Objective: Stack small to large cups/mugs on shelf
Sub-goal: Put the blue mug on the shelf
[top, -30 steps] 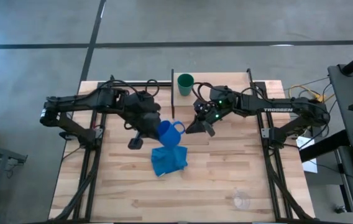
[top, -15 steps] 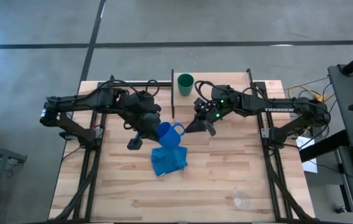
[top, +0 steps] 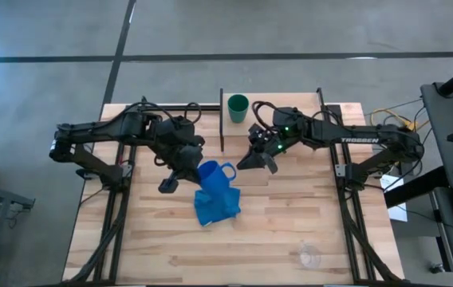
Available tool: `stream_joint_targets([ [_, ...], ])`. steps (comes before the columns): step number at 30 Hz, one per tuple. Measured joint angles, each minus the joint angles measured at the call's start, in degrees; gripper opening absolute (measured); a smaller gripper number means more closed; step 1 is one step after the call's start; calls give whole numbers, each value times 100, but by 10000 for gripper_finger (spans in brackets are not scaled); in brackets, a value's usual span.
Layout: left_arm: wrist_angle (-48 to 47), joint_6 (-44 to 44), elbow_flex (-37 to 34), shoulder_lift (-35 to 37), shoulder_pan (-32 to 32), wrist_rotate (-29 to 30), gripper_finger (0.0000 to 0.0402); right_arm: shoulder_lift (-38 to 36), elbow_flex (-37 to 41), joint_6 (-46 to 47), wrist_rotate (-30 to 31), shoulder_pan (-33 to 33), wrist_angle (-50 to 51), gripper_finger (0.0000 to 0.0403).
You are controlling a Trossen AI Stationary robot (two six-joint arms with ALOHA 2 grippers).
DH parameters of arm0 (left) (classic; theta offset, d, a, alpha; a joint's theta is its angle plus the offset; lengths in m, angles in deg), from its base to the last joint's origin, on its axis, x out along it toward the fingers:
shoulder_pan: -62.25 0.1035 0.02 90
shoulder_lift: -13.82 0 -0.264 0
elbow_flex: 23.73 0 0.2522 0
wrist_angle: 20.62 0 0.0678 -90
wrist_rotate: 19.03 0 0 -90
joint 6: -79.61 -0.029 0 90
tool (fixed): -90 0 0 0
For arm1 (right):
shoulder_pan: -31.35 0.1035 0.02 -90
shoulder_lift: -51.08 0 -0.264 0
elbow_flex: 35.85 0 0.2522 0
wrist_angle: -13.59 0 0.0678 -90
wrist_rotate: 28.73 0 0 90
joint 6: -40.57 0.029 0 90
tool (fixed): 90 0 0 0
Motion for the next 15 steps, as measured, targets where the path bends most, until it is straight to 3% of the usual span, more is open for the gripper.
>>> stream_joint_targets([
  [15, 23, -4, -2, 62, 7, 114, 0, 2, -262, 23, 34, -2, -14, 34],
])
